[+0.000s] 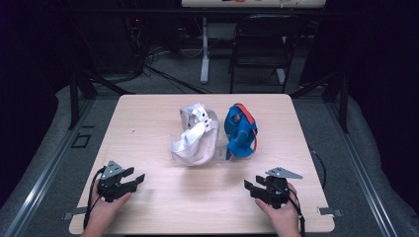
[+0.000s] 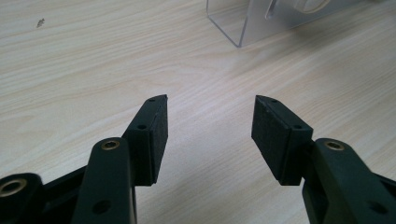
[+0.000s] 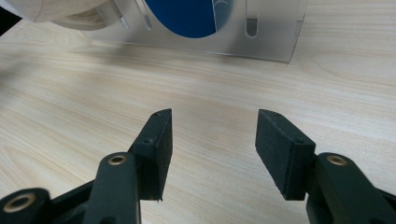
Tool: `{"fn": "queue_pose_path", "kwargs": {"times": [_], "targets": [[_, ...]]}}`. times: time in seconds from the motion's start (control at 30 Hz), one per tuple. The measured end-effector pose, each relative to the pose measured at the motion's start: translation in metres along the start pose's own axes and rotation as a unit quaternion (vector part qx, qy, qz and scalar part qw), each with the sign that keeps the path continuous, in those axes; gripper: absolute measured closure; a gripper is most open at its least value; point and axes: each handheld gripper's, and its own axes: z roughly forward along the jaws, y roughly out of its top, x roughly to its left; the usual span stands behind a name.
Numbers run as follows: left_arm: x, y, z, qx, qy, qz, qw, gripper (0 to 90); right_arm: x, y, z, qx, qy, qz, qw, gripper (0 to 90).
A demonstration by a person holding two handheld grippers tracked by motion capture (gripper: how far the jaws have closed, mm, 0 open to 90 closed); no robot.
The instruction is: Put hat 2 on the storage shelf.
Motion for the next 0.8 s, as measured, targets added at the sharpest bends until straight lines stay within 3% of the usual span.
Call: {"fn": "queue_pose_path", "kwargs": {"times": [0.37,0.6,0.8], "targets": [[-0.003,-0.002,0.004,0.005,-0.008,-0.002,1.0000,46.7,0.005,-0.007,0.008,0.011,0.000,-0.032,0.9994,46.2],[-0.007,0.000,0.010,0.015,-0.016,0.007,0.9997,46.6,0.013,-0.008,0.006,0.002,0.005,-0.050,0.9987,47.7],[-0.011,0.002,0.014,0.016,-0.023,0.017,0.9995,46.4,0.013,-0.010,0.007,0.014,0.006,-0.049,0.9987,47.7]]}}
